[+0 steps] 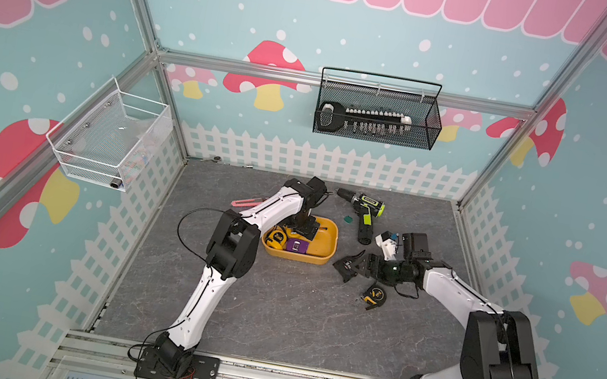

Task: Take the tape measure out of the storage box
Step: Place the tape measure at the center of the board, then pick up the tape measure from the storage box.

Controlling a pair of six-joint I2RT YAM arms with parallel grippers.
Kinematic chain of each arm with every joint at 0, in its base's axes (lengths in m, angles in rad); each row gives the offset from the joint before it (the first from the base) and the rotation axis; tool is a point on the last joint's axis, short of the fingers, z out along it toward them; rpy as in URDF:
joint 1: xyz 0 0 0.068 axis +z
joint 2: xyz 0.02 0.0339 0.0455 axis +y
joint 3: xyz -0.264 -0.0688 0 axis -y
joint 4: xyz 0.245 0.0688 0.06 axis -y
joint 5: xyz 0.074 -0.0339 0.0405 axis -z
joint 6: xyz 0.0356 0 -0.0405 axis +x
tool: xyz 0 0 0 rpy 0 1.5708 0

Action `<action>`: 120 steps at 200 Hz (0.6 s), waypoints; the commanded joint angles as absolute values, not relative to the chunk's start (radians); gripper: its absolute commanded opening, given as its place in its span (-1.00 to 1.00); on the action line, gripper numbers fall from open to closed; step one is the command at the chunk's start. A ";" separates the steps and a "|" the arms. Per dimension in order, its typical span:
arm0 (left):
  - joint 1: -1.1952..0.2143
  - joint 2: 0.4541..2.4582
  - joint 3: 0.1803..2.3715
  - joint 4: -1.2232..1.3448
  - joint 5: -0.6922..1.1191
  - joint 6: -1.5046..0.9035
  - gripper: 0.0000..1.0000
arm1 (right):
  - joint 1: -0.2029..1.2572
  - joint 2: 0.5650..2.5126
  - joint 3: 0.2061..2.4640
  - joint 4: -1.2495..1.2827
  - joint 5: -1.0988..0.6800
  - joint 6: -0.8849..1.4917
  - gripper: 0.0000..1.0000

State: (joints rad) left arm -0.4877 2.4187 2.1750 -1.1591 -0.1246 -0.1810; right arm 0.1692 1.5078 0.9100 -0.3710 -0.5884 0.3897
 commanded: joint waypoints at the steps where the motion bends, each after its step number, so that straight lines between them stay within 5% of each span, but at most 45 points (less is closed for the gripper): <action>1: -0.492 2.447 2.208 -1.183 -0.141 -0.151 0.98 | 0.159 1.420 0.966 -0.496 -0.496 0.309 0.76; 69: -0.492 2.525 2.258 -1.182 -0.105 -0.135 0.93 | 0.158 1.366 0.975 -0.490 -0.489 0.299 0.76; 120: -0.492 2.540 2.277 -1.181 -0.070 -0.140 0.32 | 0.158 1.362 0.945 -0.466 -0.505 0.309 0.73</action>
